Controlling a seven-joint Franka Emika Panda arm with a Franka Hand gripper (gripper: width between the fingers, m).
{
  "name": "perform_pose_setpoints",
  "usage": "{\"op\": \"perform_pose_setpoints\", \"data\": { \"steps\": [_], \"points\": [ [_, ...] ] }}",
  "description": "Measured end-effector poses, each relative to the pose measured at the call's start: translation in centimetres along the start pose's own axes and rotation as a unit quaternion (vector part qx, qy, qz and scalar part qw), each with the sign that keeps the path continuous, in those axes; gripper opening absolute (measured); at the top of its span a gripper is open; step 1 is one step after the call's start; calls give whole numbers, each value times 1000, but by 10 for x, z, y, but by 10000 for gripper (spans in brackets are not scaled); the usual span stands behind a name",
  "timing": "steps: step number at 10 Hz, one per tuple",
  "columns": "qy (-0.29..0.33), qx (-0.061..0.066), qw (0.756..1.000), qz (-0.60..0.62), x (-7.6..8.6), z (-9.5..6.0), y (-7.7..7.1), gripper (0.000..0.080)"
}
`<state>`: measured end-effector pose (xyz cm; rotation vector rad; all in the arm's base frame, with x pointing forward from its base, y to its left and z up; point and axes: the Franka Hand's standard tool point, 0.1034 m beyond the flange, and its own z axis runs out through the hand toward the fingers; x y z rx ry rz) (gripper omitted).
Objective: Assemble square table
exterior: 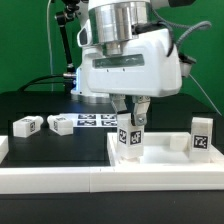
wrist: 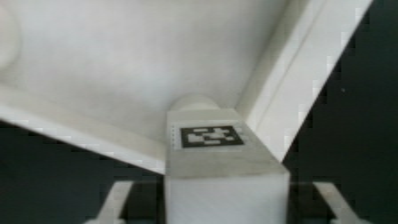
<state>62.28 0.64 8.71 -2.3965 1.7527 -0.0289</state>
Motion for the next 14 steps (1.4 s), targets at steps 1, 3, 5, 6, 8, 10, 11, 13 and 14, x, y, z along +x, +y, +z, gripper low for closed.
{"op": "perform_pose_setpoints", "data": {
  "steps": [1, 3, 5, 6, 8, 10, 11, 13, 14],
  "points": [
    [-1, 1, 1000, 16, 0, 0, 0, 294],
    [-3, 2, 999, 49, 0, 0, 0, 294],
    [-4, 2, 999, 44, -1, 0, 0, 398],
    [-4, 2, 1000, 22, -1, 0, 0, 535],
    [-14, -15, 998, -55, -4, -1, 0, 617],
    [-14, -13, 992, -129, -3, 0, 0, 643],
    [-14, -13, 987, -158, -3, 0, 0, 648],
    [-16, -17, 970, -243, -3, 0, 1, 649],
    [-13, -33, 953, -300, -3, -1, 2, 649]
  ]
}}
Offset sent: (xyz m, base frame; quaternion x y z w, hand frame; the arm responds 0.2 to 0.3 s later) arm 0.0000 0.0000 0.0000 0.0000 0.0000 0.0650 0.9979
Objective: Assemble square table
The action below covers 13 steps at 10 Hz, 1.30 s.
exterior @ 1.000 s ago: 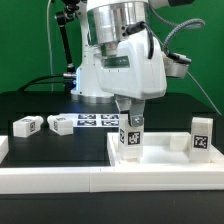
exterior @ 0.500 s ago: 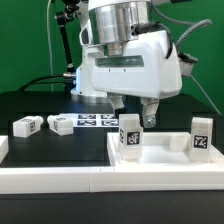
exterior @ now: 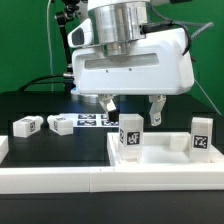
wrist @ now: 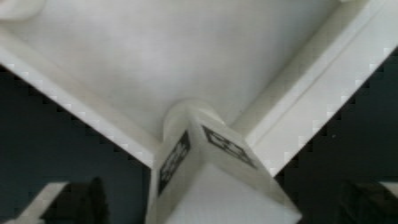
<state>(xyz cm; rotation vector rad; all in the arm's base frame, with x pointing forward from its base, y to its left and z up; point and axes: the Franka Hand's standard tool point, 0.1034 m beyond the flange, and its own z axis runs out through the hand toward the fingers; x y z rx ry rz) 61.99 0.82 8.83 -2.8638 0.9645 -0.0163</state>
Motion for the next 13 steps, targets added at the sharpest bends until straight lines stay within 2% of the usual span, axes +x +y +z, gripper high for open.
{"op": "perform_pose_setpoints", "data": {
  "steps": [3, 6, 9, 11, 12, 13],
  "points": [
    [-5, -23, 985, -170, 3, -1, 0, 649],
    [-11, -27, 962, -273, 4, 1, -4, 649],
    [-15, -26, 927, -375, 6, 2, -1, 649],
    [-14, -26, 927, -374, 6, 2, 0, 627],
    [-14, -26, 927, -374, 6, 2, 0, 445],
    [-14, -26, 927, -374, 6, 2, 0, 310]
  ]
}}
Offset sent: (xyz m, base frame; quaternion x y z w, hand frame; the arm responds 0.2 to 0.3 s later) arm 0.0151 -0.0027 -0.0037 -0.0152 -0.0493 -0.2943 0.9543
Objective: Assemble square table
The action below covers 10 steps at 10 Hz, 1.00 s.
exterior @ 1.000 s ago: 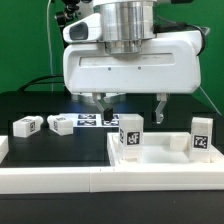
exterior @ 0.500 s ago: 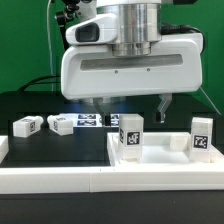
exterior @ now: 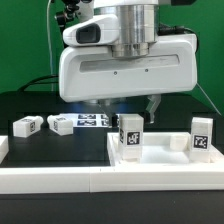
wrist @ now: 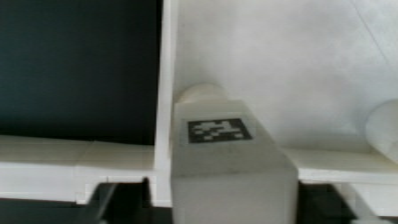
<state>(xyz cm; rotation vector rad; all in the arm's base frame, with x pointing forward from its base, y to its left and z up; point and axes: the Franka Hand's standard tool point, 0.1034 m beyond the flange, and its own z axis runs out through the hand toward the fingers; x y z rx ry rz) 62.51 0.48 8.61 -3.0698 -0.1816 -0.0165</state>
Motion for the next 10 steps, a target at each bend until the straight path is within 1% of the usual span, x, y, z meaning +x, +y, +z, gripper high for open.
{"op": "perform_pose_setpoints", "data": {
  "steps": [1, 2, 4, 5, 6, 8, 9, 10],
  "points": [
    [0, 0, 1000, 0, 0, 0, 0, 310],
    [0, 0, 1000, 4, 0, 0, 0, 289],
    [0, 0, 1000, 16, 0, 0, 0, 289],
    [2, 3, 999, 43, 0, 0, 1, 289],
    [7, 9, 993, 118, 0, 0, 2, 289],
    [13, 15, 972, 233, -1, 1, 2, 290],
    [14, 18, 962, 272, -1, 1, 2, 290],
    [13, 20, 940, 340, -1, 1, 2, 290]
  ]
}}
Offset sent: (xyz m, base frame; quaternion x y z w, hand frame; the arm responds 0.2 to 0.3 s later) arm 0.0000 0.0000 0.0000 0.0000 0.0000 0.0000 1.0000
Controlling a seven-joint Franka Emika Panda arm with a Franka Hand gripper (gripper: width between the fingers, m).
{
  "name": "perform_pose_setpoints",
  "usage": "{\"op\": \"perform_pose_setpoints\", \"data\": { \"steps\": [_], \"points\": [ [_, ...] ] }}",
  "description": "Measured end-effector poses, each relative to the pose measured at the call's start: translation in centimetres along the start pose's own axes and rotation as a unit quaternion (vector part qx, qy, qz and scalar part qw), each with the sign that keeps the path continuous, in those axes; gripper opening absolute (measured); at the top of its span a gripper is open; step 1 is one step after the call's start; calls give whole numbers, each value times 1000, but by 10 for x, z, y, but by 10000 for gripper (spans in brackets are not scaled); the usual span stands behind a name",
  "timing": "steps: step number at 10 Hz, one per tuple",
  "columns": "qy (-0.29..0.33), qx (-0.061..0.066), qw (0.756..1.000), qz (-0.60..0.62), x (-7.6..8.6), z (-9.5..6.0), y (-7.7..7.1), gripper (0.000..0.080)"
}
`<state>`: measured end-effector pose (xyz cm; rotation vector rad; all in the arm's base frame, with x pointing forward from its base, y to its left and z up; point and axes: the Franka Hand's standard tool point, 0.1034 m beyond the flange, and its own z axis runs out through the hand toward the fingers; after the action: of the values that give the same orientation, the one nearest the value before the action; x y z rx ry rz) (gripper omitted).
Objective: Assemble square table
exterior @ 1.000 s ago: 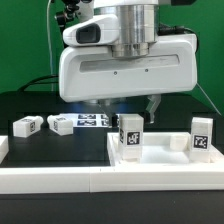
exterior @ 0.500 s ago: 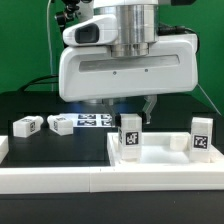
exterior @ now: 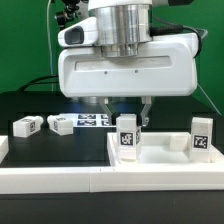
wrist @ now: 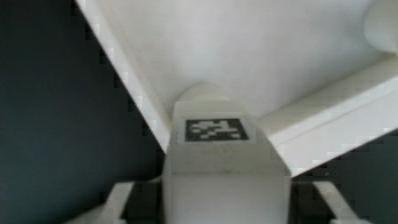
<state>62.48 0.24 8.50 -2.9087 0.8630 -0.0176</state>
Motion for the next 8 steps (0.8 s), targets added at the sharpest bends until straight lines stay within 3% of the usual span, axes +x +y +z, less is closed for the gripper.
{"op": "perform_pose_setpoints", "data": {
  "steps": [4, 8],
  "points": [
    [2, -2, 981, 196, 0, 1, -1, 290],
    [-3, 5, 939, 345, 0, 1, 0, 291]
  ]
}}
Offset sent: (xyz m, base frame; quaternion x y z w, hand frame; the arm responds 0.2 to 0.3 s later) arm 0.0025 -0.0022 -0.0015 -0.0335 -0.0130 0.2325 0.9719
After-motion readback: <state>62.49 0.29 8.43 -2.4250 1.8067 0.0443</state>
